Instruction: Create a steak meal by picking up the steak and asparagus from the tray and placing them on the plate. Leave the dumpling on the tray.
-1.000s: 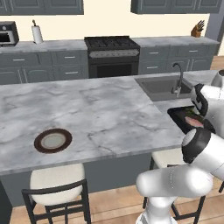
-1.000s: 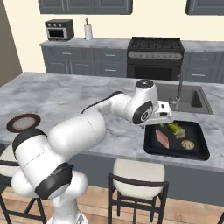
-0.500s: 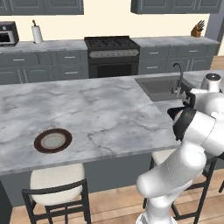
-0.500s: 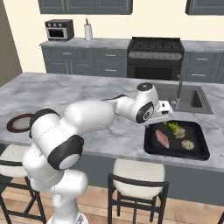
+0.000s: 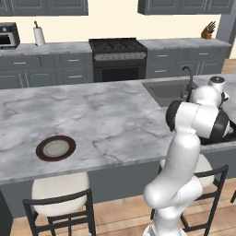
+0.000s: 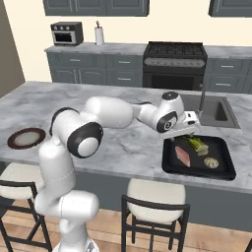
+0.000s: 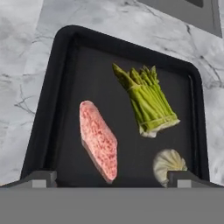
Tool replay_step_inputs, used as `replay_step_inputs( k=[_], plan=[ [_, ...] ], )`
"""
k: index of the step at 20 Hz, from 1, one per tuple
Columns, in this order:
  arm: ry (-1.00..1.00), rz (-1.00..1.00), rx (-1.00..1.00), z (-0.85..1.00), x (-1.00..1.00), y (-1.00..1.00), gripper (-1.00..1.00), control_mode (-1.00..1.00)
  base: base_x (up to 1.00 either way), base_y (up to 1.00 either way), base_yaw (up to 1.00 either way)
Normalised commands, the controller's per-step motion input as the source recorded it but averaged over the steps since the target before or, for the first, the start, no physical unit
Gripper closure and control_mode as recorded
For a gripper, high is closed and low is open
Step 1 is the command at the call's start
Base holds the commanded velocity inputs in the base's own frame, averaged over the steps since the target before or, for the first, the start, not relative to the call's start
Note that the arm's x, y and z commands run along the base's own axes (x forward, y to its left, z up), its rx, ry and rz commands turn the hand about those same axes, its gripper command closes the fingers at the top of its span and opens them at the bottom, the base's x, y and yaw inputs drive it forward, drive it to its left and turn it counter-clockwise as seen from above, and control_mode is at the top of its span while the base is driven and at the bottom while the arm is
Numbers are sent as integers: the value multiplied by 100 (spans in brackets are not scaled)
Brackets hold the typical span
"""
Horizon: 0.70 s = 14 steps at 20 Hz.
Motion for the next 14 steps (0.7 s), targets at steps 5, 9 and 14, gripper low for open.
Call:
replay_step_inputs(
  k=[5, 9, 14],
  plan=[
    [5, 8, 0, -23, 39, -29, -100, -100, 0, 0, 0],
    [8, 9, 0, -29, 33, -19, -100, -100, 0, 0, 0],
    [3, 7, 0, -30, 38, -4, -100, -100, 0, 0, 0]
  ],
)
